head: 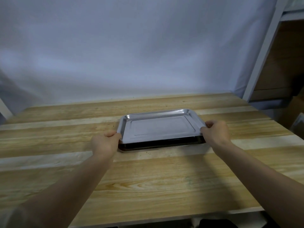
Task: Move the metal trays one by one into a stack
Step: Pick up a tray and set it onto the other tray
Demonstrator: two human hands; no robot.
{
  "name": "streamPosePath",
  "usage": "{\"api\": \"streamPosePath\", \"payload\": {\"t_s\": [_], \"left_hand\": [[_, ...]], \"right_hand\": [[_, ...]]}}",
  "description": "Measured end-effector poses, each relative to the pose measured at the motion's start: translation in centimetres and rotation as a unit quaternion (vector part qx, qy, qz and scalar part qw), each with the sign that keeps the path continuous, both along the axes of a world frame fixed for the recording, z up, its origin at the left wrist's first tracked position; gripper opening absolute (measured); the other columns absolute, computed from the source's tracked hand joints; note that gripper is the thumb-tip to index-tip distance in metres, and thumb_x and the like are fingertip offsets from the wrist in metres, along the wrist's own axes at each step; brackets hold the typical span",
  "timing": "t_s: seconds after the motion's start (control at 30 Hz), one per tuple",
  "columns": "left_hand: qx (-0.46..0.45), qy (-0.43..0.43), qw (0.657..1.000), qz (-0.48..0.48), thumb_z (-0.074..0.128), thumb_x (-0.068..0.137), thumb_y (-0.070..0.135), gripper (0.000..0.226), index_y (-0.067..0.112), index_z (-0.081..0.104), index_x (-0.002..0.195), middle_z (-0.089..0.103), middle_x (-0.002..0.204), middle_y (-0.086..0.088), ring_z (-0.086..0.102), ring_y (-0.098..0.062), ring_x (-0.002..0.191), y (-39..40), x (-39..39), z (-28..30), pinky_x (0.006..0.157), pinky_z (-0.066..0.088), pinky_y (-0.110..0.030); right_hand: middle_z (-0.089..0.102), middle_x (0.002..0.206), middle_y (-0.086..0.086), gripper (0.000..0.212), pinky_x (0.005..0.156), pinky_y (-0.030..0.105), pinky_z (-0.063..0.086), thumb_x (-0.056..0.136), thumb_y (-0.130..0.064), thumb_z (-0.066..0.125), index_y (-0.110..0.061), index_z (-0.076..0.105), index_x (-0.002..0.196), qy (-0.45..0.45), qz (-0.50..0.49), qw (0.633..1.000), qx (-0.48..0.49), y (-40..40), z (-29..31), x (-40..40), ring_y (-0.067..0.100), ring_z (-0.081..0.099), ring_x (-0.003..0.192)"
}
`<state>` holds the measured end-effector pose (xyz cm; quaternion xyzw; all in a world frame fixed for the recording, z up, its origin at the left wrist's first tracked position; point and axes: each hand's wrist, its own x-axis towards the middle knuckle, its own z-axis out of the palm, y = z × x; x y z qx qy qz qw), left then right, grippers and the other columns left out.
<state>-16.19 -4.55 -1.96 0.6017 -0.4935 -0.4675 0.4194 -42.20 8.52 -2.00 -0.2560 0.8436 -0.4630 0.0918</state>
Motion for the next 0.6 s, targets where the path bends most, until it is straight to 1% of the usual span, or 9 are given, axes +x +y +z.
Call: {"api": "streamPosePath", "payload": {"t_s": [0.03, 0.07, 0.1, 0.17, 0.2, 0.27, 0.33, 0.43, 0.6], "left_hand": [[0.007, 0.019, 1.0, -0.002, 0.066, 0.083, 0.004, 0.022, 0.003, 0.072, 0.104, 0.069, 0.091, -0.005, 0.055, -0.008, 0.068, -0.1, 0.0, 0.4, 0.058, 0.041, -0.021], [0.01, 0.037, 0.999, -0.003, 0.066, 0.083, 0.002, 0.022, 0.001, 0.071, 0.104, 0.07, 0.087, -0.007, 0.058, -0.011, 0.067, -0.3, 0.0, 0.8, 0.058, 0.044, -0.021], [0.012, 0.055, 0.998, -0.004, 0.066, 0.083, 0.001, 0.022, 0.0, 0.07, 0.104, 0.069, 0.083, -0.008, 0.061, -0.014, 0.068, -0.4, 0.0, 1.2, 0.06, 0.048, -0.023], [0.002, 0.083, 0.997, -0.012, 0.066, 0.084, 0.0, 0.024, 0.003, 0.068, 0.108, 0.068, 0.084, -0.005, 0.065, -0.015, 0.074, -0.5, 0.1, 1.8, 0.066, 0.053, -0.025], [-0.008, 0.097, 0.995, -0.016, 0.066, 0.085, 0.001, 0.027, 0.005, 0.067, 0.111, 0.069, 0.088, -0.004, 0.067, -0.016, 0.078, -0.6, 0.1, 2.1, 0.071, 0.055, -0.026], [-0.028, 0.131, 0.991, -0.016, 0.068, 0.084, 0.002, 0.031, 0.009, 0.066, 0.115, 0.07, 0.095, -0.004, 0.069, -0.016, 0.082, -0.7, 0.2, 2.6, 0.079, 0.056, -0.029], [-0.042, 0.155, 0.987, -0.012, 0.068, 0.084, 0.002, 0.032, 0.009, 0.065, 0.115, 0.071, 0.098, -0.005, 0.07, -0.016, 0.081, -1.0, 0.2, 3.0, 0.079, 0.056, -0.027], [-0.053, 0.156, 0.986, -0.011, 0.068, 0.083, 0.001, 0.032, 0.007, 0.065, 0.115, 0.071, 0.1, -0.007, 0.07, -0.016, 0.079, -1.2, 0.2, 3.2, 0.082, 0.057, -0.03], [-0.045, 0.095, 0.994, -0.002, 0.068, 0.084, 0.003, 0.032, 0.009, 0.067, 0.115, 0.071, 0.101, -0.005, 0.068, -0.02, 0.09, -1.1, 0.6, 1.9, 0.092, 0.054, -0.036]], "right_hand": [[0.062, 0.079, 0.008, 0.019, 0.059, 0.033, 0.05, 0.086, 0.0, 0.057, -0.001, 0.068, 0.102, -0.017, -0.004, 1.0, -0.023, -0.1, 0.3, -0.1, 0.021, 0.057, 0.067], [0.062, 0.08, 0.007, 0.021, 0.061, 0.036, 0.052, 0.086, 0.002, 0.056, 0.0, 0.066, 0.105, -0.036, -0.009, 0.998, -0.047, -0.1, 0.6, -0.1, 0.023, 0.059, 0.07], [0.061, 0.082, 0.006, 0.024, 0.059, 0.035, 0.053, 0.086, 0.004, 0.055, 0.0, 0.064, 0.109, -0.047, -0.011, 0.996, -0.071, -0.2, 0.8, -0.2, 0.022, 0.06, 0.072], [0.062, 0.094, 0.008, 0.028, 0.051, 0.024, 0.047, 0.088, 0.004, 0.054, -0.002, 0.06, 0.115, -0.041, -0.01, 0.993, -0.107, -0.2, 1.3, -0.2, 0.02, 0.06, 0.076], [0.063, 0.1, 0.009, 0.03, 0.051, 0.019, 0.043, 0.089, 0.003, 0.055, -0.003, 0.059, 0.118, -0.031, -0.009, 0.992, -0.125, -0.1, 1.5, -0.1, 0.021, 0.061, 0.08], [0.064, 0.109, 0.01, 0.031, 0.055, 0.017, 0.043, 0.091, 0.0, 0.056, -0.005, 0.056, 0.121, -0.014, -0.012, 0.987, -0.162, 0.0, 1.8, 0.1, 0.022, 0.064, 0.09], [0.064, 0.111, 0.008, 0.033, 0.057, 0.015, 0.043, 0.091, -0.001, 0.056, -0.006, 0.055, 0.123, -0.009, -0.014, 0.982, -0.187, 0.2, 2.1, 0.2, 0.02, 0.063, 0.092], [0.064, 0.11, 0.007, 0.032, 0.057, 0.015, 0.043, 0.092, -0.002, 0.056, -0.007, 0.055, 0.123, -0.012, -0.01, 0.98, -0.197, 0.3, 2.2, 0.3, 0.019, 0.063, 0.09], [0.066, 0.107, 0.012, 0.028, 0.058, 0.022, 0.048, 0.092, -0.004, 0.056, -0.007, 0.057, 0.12, -0.018, -0.003, 0.985, -0.172, 0.5, 1.4, 0.3, 0.026, 0.066, 0.092]]}}
